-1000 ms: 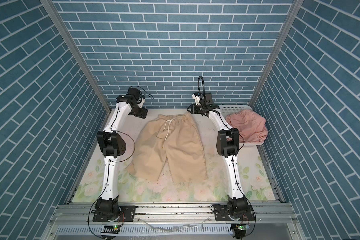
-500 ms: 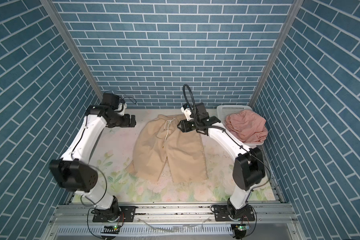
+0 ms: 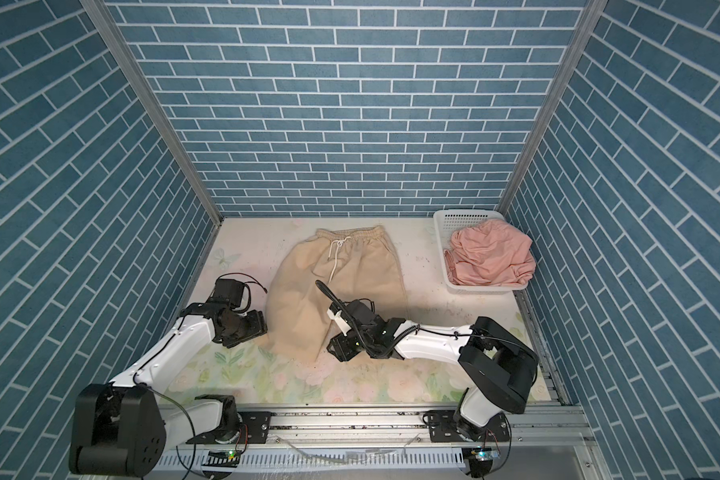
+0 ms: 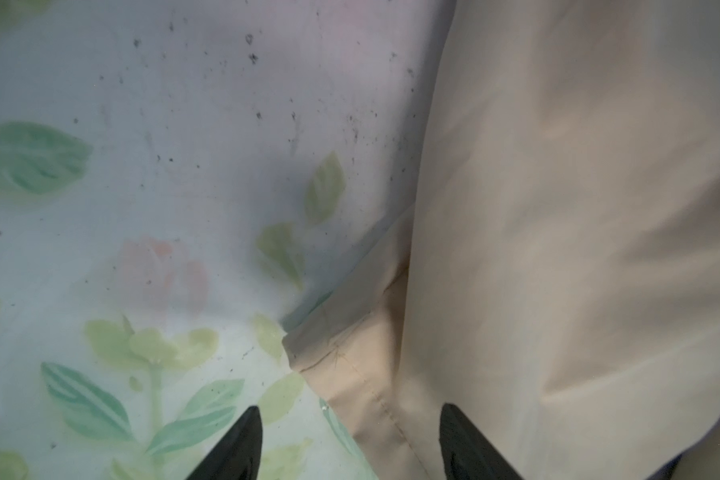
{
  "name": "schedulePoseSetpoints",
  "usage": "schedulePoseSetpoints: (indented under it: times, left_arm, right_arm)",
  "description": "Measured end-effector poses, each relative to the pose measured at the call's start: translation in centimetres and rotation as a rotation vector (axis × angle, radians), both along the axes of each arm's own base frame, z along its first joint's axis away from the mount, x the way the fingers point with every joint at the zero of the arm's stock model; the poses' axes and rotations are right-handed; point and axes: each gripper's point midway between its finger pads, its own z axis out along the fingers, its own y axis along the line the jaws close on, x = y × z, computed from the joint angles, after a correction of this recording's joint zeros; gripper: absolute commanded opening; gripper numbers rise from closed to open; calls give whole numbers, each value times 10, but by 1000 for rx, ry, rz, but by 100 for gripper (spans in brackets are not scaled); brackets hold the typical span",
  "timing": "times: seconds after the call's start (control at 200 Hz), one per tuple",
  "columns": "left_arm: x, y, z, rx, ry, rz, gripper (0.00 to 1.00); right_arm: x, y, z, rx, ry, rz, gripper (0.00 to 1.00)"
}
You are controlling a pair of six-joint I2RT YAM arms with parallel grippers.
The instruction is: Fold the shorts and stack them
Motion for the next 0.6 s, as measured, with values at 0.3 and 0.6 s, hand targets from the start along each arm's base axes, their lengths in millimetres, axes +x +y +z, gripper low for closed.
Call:
schedulePoseSetpoints:
  times: [0.3,0.6]
  left_arm:
    - [7,9,-7,52,-38,9,46]
    - [12,1,-20,23,-4,-37,45]
  right_arm:
    - [0,18,-29,-15,71,-28,56]
    - [-6,27,-32,-4,132,-20,56]
